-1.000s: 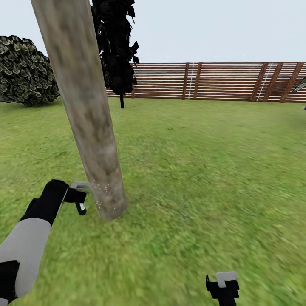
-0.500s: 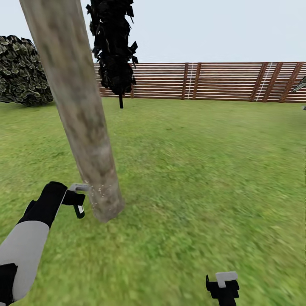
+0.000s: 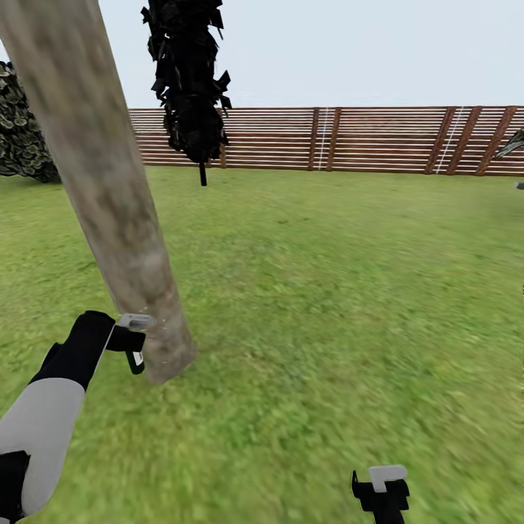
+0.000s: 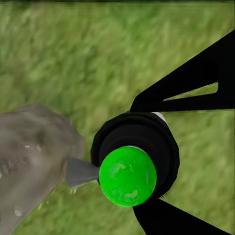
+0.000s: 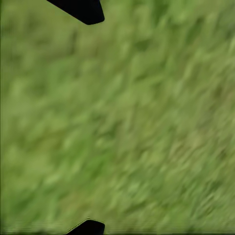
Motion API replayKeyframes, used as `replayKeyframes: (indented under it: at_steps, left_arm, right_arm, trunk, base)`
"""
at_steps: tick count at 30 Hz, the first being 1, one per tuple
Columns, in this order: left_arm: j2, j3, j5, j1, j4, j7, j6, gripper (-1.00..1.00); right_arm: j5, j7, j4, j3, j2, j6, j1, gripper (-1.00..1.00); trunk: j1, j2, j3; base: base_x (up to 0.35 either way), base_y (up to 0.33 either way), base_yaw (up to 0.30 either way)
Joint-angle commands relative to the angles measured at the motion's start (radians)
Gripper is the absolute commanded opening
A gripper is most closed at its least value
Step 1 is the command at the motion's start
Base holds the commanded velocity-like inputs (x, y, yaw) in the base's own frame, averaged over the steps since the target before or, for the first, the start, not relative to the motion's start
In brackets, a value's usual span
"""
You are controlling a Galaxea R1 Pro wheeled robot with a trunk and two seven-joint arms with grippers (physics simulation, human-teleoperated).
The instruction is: In the garden, pick up the pesticide atomizer on the floor and spray pesticide onto both trees until each tree trunk is fully covered.
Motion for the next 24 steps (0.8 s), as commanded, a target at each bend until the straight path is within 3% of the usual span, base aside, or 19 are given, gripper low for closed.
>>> replayKeyframes:
  at_steps: [1,9,18,24]
  left_arm:
    - [0.000,0.000,0.000,0.000,0.000,0.000,0.000,-1.00]
    - [0.001,0.001,-0.002,0.000,0.000,0.001,0.001,-1.00]
    - [0.001,0.002,-0.002,-0.001,-0.012,0.003,0.001,-1.00]
    - [0.001,0.000,-0.003,-0.001,-0.064,0.003,0.009,-1.00]
  right_arm:
    - [0.000,0.000,-0.001,0.000,0.000,0.000,0.000,1.00]
    - [0.000,0.000,0.000,0.000,0.000,0.000,0.000,1.00]
    - [0.000,0.000,0.000,0.000,0.000,0.000,0.000,1.00]
    - [0.000,0.000,0.000,0.000,0.000,0.000,0.000,1.00]
  trunk:
    - [0.000,0.000,0.000]
    - [0.000,0.000,0.000]
    - [0.000,0.000,0.000]
    - [0.000,0.000,0.000]
  base:
    - [0.000,-0.275,0.000]
    - [0.035,-0.275,0.194]
    - [0.169,-0.245,0.273]
    - [0.236,-0.181,0.052]
